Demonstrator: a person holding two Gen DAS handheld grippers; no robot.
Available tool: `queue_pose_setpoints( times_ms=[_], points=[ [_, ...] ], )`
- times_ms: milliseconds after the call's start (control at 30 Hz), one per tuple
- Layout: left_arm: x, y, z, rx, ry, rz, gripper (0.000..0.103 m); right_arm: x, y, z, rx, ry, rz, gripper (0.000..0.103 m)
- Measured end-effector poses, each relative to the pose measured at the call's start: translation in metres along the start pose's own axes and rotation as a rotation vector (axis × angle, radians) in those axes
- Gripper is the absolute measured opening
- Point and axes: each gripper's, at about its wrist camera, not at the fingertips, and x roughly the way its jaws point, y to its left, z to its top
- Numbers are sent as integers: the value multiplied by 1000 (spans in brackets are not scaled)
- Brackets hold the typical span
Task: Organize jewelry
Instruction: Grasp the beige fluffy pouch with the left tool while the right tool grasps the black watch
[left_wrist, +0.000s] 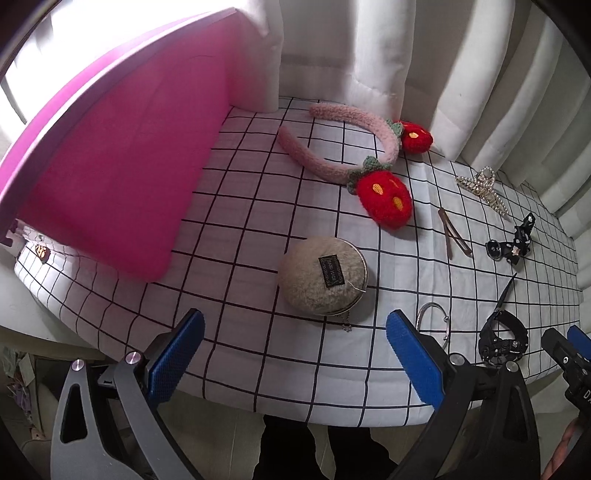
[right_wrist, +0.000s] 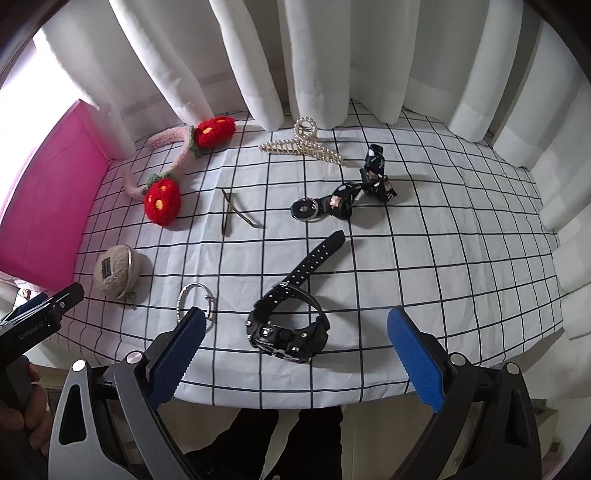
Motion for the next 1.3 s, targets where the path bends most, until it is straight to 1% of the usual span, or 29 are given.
queue_pose_setpoints(
  times_ms=[233,333,600,833,967,1033,1100,1300],
  points=[
    [31,-2,4,-23,20,-7,97,21,-19,-3,15,7,-15,94],
    [40,-4,7,-19,15,8,97,30,-23,-2,15,8,-17,94],
    [61,-5,11,-10,19,32,97,51,-26,2,20,22,-22,94],
    [73,-8,12,-2,25,25,97,65,-25,1,12,43,-24,94],
    [78,-10,11,-3,30,19,97,68,-24,0,14,48,-22,94],
    [80,-10,11,-2,34,16,97,65,-25,0,23,58,5,94],
    [81,-12,11,0,35,13,97,57,-26,-2,31,45,25,94],
    [86,-18,10,8,42,13,97,56,-16,-5,-5,70,52,94]
  ],
)
